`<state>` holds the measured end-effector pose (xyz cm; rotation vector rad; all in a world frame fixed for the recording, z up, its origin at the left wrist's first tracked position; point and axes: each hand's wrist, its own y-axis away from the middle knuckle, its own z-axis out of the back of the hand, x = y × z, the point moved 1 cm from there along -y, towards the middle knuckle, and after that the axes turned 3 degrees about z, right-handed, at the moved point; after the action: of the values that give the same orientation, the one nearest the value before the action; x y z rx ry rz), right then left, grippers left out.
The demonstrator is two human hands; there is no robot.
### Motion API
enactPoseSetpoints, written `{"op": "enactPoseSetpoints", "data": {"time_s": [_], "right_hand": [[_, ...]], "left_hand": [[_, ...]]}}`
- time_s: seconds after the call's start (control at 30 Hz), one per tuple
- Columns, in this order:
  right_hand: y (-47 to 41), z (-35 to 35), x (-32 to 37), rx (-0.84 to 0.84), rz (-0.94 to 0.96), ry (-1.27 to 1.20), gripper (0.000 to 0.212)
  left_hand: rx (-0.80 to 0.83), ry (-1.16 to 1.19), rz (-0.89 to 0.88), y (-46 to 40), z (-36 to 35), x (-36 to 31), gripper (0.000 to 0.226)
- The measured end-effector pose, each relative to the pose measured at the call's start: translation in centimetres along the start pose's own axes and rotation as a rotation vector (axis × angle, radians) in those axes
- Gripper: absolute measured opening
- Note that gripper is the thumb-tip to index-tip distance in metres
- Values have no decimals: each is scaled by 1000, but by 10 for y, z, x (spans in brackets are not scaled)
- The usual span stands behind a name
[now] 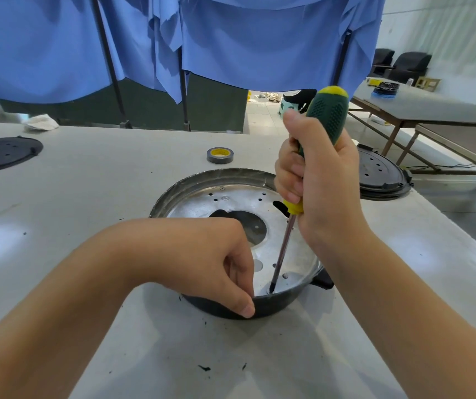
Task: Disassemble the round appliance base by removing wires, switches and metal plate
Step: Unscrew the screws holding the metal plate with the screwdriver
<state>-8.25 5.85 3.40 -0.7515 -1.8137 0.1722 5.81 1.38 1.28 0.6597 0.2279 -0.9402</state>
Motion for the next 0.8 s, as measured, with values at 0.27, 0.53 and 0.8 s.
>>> {"op": "enactPoseSetpoints", "data": {"time_s": [0.27, 0.53, 0.8], "right_hand": [[12, -13, -2, -120, 204, 243, 31], [13, -28, 0, 368, -48, 94, 28], [-19, 18, 8, 762, -538, -531, 38]], "left_hand": [[-10, -12, 3, 1, -1, 0, 18], [-7, -12, 1, 2, 0, -2, 15], [1, 5, 8, -1, 0, -1, 13]]}}
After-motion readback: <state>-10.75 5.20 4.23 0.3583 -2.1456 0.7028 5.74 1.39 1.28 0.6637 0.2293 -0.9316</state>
